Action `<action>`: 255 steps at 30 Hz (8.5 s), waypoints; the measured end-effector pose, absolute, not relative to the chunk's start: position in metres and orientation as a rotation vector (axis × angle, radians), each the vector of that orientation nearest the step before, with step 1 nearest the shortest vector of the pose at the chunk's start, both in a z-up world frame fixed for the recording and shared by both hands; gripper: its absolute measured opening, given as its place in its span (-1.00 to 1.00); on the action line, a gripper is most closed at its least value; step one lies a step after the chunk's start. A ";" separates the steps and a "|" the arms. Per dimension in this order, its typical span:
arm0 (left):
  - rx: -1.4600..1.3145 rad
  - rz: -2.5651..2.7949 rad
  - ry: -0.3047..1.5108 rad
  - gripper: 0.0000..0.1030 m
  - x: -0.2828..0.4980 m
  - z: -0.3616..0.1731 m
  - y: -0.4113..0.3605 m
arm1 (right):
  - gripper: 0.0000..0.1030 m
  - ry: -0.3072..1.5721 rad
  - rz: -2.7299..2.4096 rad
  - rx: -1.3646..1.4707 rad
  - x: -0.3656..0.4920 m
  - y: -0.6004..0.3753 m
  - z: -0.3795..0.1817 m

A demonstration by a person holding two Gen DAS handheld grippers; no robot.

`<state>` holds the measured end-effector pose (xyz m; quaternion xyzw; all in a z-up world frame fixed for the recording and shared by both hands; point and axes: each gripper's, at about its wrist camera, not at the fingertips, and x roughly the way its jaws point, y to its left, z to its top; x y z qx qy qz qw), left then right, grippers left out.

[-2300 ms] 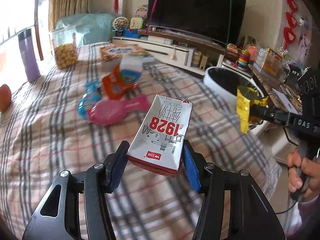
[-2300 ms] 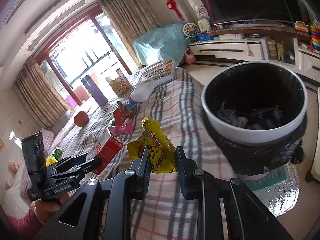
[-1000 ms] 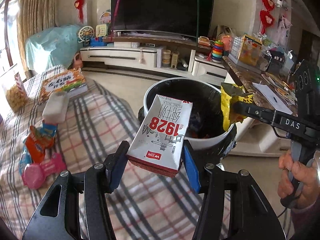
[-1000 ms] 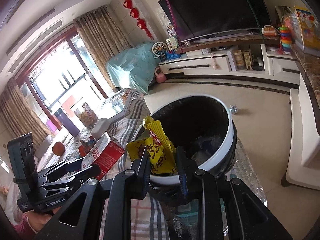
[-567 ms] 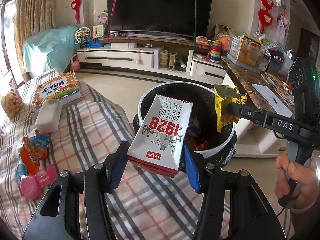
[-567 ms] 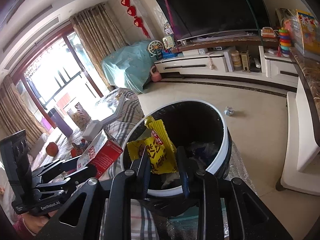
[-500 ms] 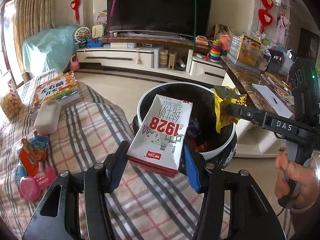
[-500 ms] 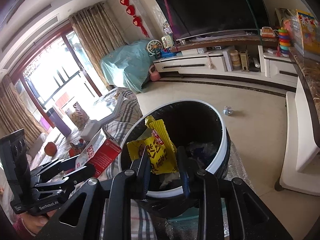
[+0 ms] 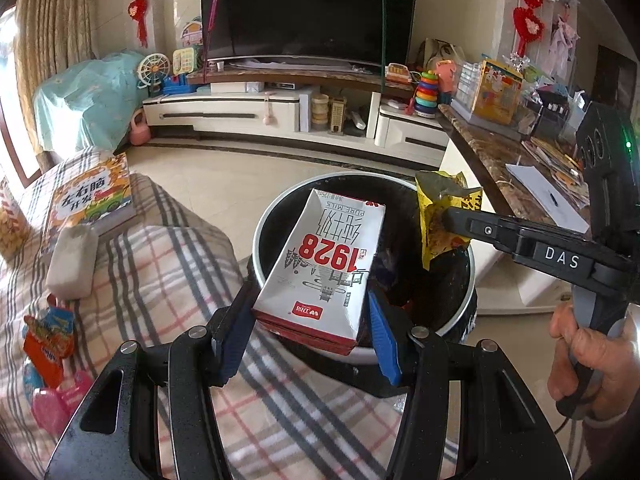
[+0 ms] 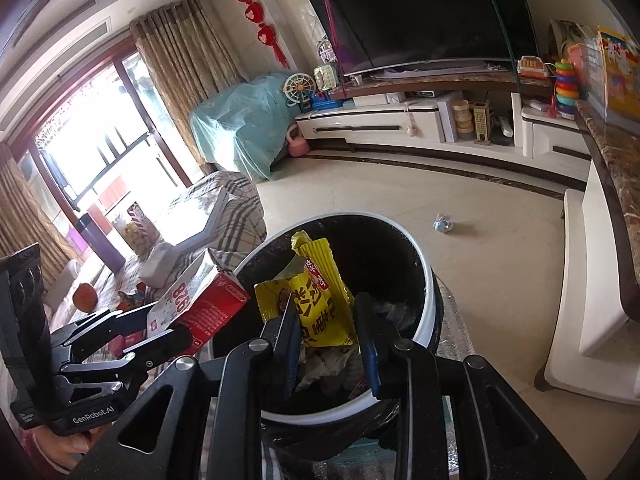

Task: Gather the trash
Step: 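Open both grippers over the bin to drop the carton and snack bag, then move both open grippers back over the remaining trash on the bed, then grasp the pink brush with the left gripper while the right grasps the orange snack bag, then carry the pink brush and orange snack bag over the black bin, then lower the pink brush and orange snack bag into the bin opening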

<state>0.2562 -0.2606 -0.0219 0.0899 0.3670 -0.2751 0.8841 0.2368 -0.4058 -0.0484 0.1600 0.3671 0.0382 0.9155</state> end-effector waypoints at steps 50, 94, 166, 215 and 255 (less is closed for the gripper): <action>0.039 -0.393 0.767 0.45 0.206 -0.042 -0.134 | 0.85 0.752 0.176 0.353 0.209 -0.338 -0.046; 0.168 -0.359 0.826 -0.66 0.247 -0.080 -0.019 | 0.85 0.829 0.389 0.265 0.269 -0.188 -0.070; 0.045 -0.431 0.791 -0.14 0.196 -0.049 -0.120 | -0.62 0.745 0.277 0.396 0.180 -0.290 -0.067; 0.170 -0.578 0.788 -0.14 0.243 -0.033 -0.248 | -0.62 0.719 0.106 0.374 0.202 -0.390 -0.059; 0.181 -0.616 0.862 -0.10 0.283 -0.042 -0.284 | -0.45 0.799 0.052 0.315 0.248 -0.406 -0.060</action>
